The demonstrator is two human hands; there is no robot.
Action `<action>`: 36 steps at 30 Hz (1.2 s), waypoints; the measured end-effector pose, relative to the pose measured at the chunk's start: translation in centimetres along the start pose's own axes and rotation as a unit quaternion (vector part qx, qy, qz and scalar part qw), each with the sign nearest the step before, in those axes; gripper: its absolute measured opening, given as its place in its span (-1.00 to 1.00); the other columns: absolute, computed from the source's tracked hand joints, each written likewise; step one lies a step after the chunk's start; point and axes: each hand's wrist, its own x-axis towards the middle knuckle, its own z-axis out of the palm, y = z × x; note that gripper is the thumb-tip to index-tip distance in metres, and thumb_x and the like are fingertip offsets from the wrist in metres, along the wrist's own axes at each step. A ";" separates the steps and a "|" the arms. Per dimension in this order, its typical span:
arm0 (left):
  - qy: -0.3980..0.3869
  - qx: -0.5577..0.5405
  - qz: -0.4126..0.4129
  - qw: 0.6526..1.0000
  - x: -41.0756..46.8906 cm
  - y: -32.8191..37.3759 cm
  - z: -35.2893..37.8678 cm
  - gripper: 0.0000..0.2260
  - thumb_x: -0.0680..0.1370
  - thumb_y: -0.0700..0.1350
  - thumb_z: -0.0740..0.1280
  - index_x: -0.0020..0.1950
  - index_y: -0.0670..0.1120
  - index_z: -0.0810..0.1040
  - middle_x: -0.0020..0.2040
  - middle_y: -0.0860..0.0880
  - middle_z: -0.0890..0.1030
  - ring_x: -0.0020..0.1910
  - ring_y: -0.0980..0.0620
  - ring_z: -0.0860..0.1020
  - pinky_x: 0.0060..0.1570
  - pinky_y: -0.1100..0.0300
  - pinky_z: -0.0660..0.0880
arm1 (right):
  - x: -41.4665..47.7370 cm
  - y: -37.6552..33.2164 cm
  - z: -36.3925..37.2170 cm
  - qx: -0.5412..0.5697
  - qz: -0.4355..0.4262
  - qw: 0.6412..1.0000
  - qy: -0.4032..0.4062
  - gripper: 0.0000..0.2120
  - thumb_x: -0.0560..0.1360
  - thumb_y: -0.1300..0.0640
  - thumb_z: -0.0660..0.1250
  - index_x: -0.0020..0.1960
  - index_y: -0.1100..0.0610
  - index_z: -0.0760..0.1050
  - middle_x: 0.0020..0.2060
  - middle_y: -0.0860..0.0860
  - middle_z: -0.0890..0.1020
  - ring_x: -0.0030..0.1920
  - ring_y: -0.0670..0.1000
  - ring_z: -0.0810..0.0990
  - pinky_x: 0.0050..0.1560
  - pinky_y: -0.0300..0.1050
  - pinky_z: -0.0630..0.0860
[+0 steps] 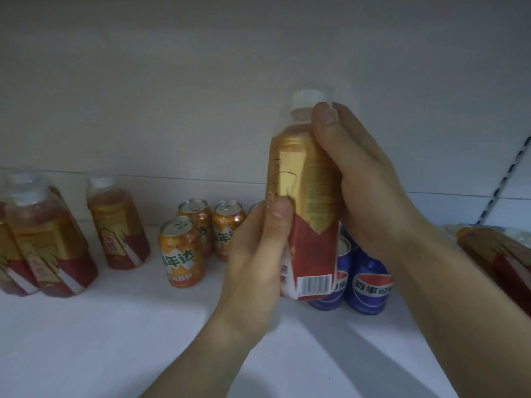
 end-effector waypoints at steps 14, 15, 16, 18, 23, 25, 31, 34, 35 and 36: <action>0.004 0.003 -0.019 1.000 0.1 -0.1 0.3 -0.59 0.47 0.28 0.20 0.13 0.12 0.67 0.05 0.00 0.73 0.05 0.02 0.71 0.01 0.11 0.65 | 0.1 0.4 -0.4 0.007 -0.017 1.000 -0.001 -0.65 0.61 -0.10 0.23 0.22 0.13 0.51 -0.07 -0.05 0.70 0.00 -0.03 0.70 0.02 -0.06 0.63; 0.013 0.006 -0.016 1.000 0.1 -0.1 0.3 -0.59 0.50 0.28 0.18 0.14 0.12 0.66 0.04 0.01 0.74 0.04 0.03 0.71 -0.01 0.13 0.65 | 0.0 0.3 -0.3 -0.005 -0.020 1.000 0.001 -0.63 0.61 -0.10 0.23 0.24 0.14 0.50 -0.09 -0.09 0.70 -0.02 -0.07 0.70 -0.01 -0.15 0.61; 0.019 -0.003 -0.019 1.000 0.0 -0.1 0.2 -0.59 0.52 0.30 0.18 0.13 0.12 0.67 0.05 0.02 0.74 0.04 0.02 0.71 -0.01 0.13 0.65 | 0.0 0.3 -0.3 -0.014 -0.019 1.000 0.000 -0.61 0.60 -0.12 0.24 0.26 0.14 0.49 -0.09 -0.10 0.70 -0.02 -0.08 0.71 -0.01 -0.17 0.61; 0.001 -0.059 -0.069 0.996 0.0 0.1 0.1 -0.56 0.54 0.32 0.17 0.11 0.11 0.72 0.06 -0.01 0.74 0.05 0.00 0.71 0.03 0.06 0.65 | 0.0 0.4 -0.3 -0.012 -0.006 1.000 -0.004 -0.56 0.58 -0.16 0.26 0.28 0.14 0.50 0.01 -0.01 0.73 0.06 0.04 0.73 0.08 0.03 0.66; -0.043 -0.077 -0.112 0.990 -0.2 0.6 0.3 -0.54 0.46 0.33 0.15 0.08 0.15 0.72 0.09 -0.03 0.74 0.09 -0.01 0.71 0.10 0.03 0.65 | -0.1 -0.1 -0.2 0.005 -0.001 1.000 0.020 -0.62 0.60 -0.14 0.30 0.19 0.15 0.53 0.04 0.17 0.71 0.01 0.16 0.73 0.08 0.17 0.68; -0.018 -0.009 -0.067 0.998 -0.1 0.7 0.4 -0.56 0.50 0.34 0.22 0.14 0.12 0.68 0.09 -0.03 0.73 0.08 -0.02 0.71 0.08 0.01 0.65 | -0.2 0.0 0.1 -0.030 -0.026 0.999 0.031 -0.72 0.63 -0.09 0.32 0.17 0.11 0.51 -0.10 0.00 0.68 -0.11 -0.05 0.70 -0.09 -0.14 0.63; -0.029 -0.101 -0.111 0.988 0.0 0.7 0.1 -0.56 0.45 0.27 0.22 0.06 0.04 0.73 0.03 -0.11 0.74 -0.04 -0.04 0.73 -0.06 0.13 0.67 | 0.3 0.6 -0.8 0.052 0.049 0.997 -0.015 -0.51 0.61 -0.19 0.20 0.37 0.10 0.52 0.13 0.06 0.69 0.15 0.08 0.70 0.22 0.09 0.61; -0.057 -0.150 -0.129 0.979 -0.1 0.6 -0.2 -0.58 0.43 0.24 0.19 -0.04 0.09 0.76 -0.03 -0.08 0.75 -0.11 0.02 0.73 -0.13 0.17 0.66 | 0.4 0.4 -1.4 0.054 0.043 0.997 -0.028 -0.51 0.59 -0.15 0.21 0.39 0.12 0.49 0.11 0.06 0.69 0.11 0.07 0.71 0.17 0.04 0.62; -0.055 -0.154 -0.132 0.978 -0.1 0.6 -0.1 -0.58 0.43 0.24 0.19 -0.05 0.08 0.77 -0.04 -0.07 0.75 -0.12 0.02 0.73 -0.13 0.17 0.66 | 0.4 0.4 -1.4 0.052 0.034 0.998 -0.030 -0.52 0.59 -0.14 0.20 0.39 0.11 0.49 0.10 0.05 0.69 0.10 0.07 0.71 0.16 0.03 0.63; -0.053 -0.155 -0.133 0.978 -0.1 0.7 -0.2 -0.57 0.43 0.24 0.19 -0.04 0.07 0.77 -0.04 -0.08 0.75 -0.12 0.02 0.73 -0.11 0.16 0.66 | 0.4 0.3 -1.4 0.049 0.027 0.998 -0.030 -0.53 0.59 -0.13 0.20 0.38 0.11 0.50 0.10 0.05 0.69 0.10 0.07 0.71 0.15 0.03 0.63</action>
